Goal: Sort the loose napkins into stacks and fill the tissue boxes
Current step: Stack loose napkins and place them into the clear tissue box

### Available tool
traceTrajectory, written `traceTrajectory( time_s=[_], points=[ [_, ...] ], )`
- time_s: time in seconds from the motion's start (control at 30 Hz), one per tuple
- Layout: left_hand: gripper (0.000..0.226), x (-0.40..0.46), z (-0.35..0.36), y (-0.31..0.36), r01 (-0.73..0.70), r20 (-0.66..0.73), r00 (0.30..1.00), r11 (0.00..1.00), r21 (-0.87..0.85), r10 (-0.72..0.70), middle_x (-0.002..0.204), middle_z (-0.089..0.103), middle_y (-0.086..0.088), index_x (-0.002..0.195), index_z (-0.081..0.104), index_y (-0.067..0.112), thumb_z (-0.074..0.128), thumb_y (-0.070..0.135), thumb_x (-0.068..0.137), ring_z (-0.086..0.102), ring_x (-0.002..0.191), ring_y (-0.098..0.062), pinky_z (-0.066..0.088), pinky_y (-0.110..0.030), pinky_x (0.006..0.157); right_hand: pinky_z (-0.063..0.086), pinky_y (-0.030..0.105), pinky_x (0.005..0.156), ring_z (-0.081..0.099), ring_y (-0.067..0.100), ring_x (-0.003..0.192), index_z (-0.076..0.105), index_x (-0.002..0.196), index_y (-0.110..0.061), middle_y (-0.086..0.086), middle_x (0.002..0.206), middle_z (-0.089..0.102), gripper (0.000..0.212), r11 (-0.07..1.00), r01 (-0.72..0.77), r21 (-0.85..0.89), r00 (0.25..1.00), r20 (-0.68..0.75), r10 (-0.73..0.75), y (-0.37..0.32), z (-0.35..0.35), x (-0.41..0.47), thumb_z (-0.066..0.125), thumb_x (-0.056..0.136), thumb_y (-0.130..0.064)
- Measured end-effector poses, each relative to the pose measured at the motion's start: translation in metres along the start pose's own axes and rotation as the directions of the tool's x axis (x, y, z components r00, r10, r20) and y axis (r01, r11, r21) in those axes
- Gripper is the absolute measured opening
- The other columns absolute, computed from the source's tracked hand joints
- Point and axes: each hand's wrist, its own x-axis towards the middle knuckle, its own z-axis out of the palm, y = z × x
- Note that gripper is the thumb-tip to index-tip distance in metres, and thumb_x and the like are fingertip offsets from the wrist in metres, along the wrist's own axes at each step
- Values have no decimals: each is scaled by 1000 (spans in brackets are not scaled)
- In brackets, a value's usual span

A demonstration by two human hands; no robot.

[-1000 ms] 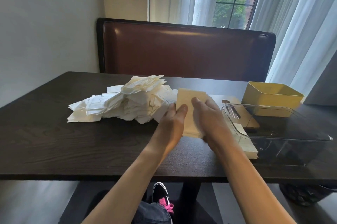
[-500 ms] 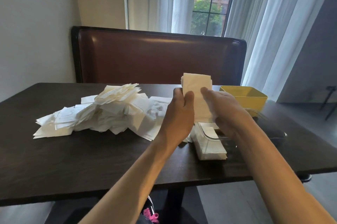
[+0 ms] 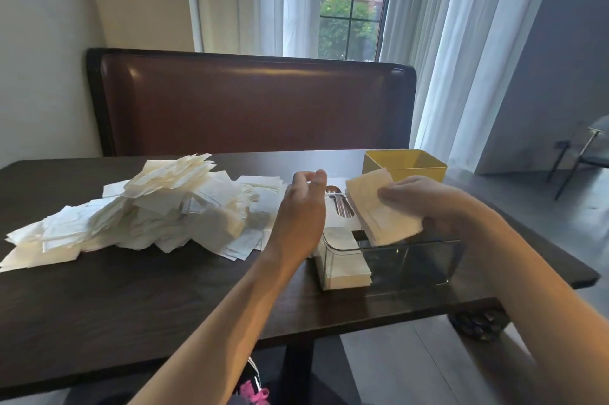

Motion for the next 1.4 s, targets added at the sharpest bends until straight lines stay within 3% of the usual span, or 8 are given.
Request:
traceTrajectory(
  time_s=[0.3,0.57,0.77,0.87,0.97,1.13,1.27,1.4],
  points=[
    [39,10,17,-14,35,-37,999,997,-69,-38,129,58,-3,127,53,16,30,41,108,50,120,-18,34,-31,95,56,24,60,71,17,78,46,132,-5,10,101,65,39,985,-167,-50,948,266,174,19,-15,42,54,100,-27],
    [36,12,21,-18,28,-66,997,994,-109,-35,125,60,1,125,55,17,32,39,108,52,118,-16,35,-31,94,52,39,97,65,30,112,41,139,-4,16,128,59,48,959,-147,-243,922,316,222,30,-4,55,55,101,-28],
    [34,11,22,-20,19,-74,997,994,-112,-28,120,60,3,123,55,18,31,38,108,53,113,-13,34,-29,89,49,25,86,56,15,101,47,139,-9,1,118,54,56,910,-55,-410,967,205,151,35,3,57,49,99,-48],
    [34,11,22,-20,18,-69,997,994,-111,-26,121,60,3,123,54,18,31,38,109,52,112,-13,33,-29,90,54,34,96,60,22,111,48,137,-10,7,127,59,57,941,-86,-329,963,215,163,35,3,60,50,98,-51],
    [33,10,21,-20,17,-65,998,993,-117,-24,122,60,4,123,55,19,31,38,109,52,113,-12,33,-29,90,60,33,79,67,25,96,55,124,-7,12,115,64,52,963,-130,-236,968,182,175,34,3,58,50,98,-51],
    [33,8,18,-18,17,-73,997,990,-143,-27,115,61,7,122,56,20,32,37,108,53,108,-8,32,-27,89,60,35,80,69,26,86,66,104,-6,13,100,69,50,973,-56,-223,998,-47,47,32,3,54,47,99,-52],
    [31,8,17,-16,4,-88,996,989,-147,-17,101,56,18,116,55,22,29,38,109,49,94,6,35,-24,80,57,30,61,64,23,72,67,107,-4,13,94,68,54,997,-26,-74,999,20,27,19,9,43,46,99,-52],
    [31,8,13,-14,-3,-100,995,990,-141,-11,97,56,17,114,55,22,28,37,109,51,91,4,41,-32,90,56,39,92,66,24,87,62,115,-7,15,107,69,56,991,-43,-126,989,137,61,12,19,33,40,100,-56]
  ],
)
